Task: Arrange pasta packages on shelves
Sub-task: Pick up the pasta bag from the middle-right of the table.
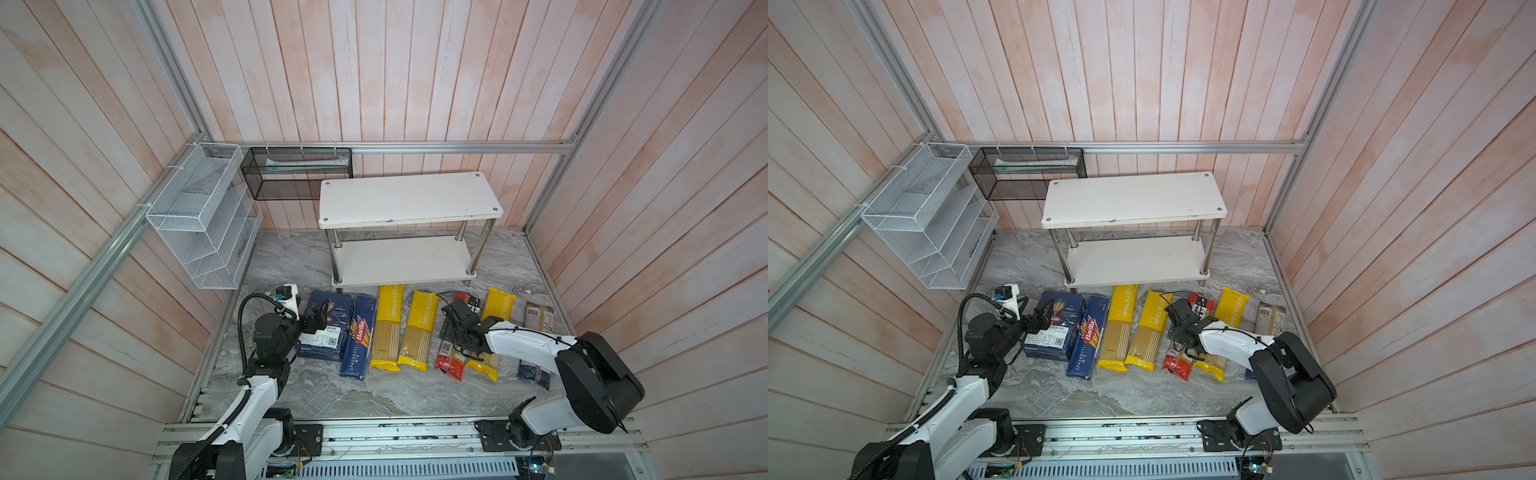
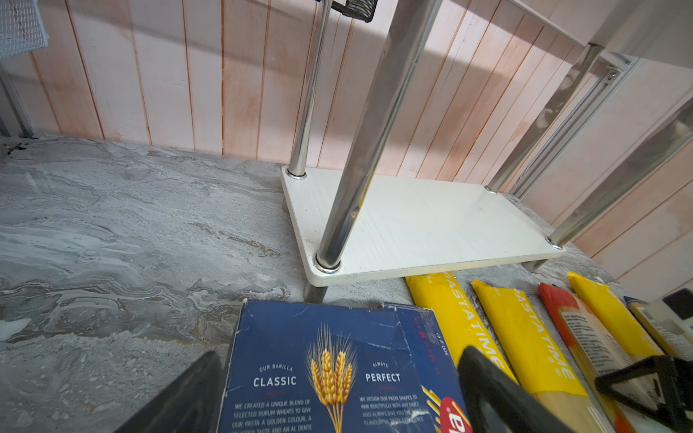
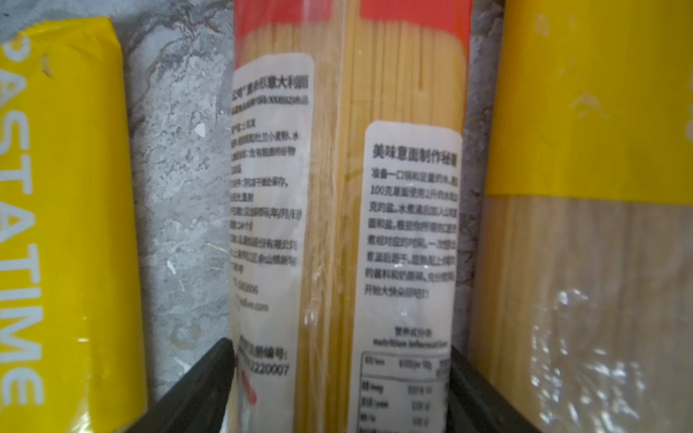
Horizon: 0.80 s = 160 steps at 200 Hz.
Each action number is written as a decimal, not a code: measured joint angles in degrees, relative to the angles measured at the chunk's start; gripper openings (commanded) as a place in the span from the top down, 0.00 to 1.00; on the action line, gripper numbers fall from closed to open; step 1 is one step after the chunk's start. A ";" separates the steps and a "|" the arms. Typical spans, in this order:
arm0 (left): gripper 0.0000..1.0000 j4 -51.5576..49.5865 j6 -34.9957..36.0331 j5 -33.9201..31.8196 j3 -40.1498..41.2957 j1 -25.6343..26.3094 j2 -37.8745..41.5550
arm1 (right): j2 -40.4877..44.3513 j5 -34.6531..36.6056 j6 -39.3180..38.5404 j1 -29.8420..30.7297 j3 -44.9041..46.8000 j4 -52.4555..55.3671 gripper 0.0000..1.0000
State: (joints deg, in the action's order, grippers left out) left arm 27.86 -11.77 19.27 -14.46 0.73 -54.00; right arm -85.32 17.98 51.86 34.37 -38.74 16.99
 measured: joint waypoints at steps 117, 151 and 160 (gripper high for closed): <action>0.00 0.00 0.00 0.00 0.00 0.00 0.00 | -2.64 2.62 -1.51 0.37 -1.14 -0.39 0.43; 0.00 0.00 0.00 0.00 0.00 0.00 0.00 | -1.22 2.73 -1.46 0.37 0.17 -1.51 0.51; 0.00 0.00 0.00 0.00 0.00 0.00 0.00 | -0.70 2.69 -1.44 0.37 0.72 -2.14 0.52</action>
State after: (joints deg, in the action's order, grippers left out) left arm 27.86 -11.77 19.27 -14.46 0.73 -54.00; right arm -86.02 20.67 50.41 34.74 -38.02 14.85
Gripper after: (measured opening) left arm 0.997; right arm 0.497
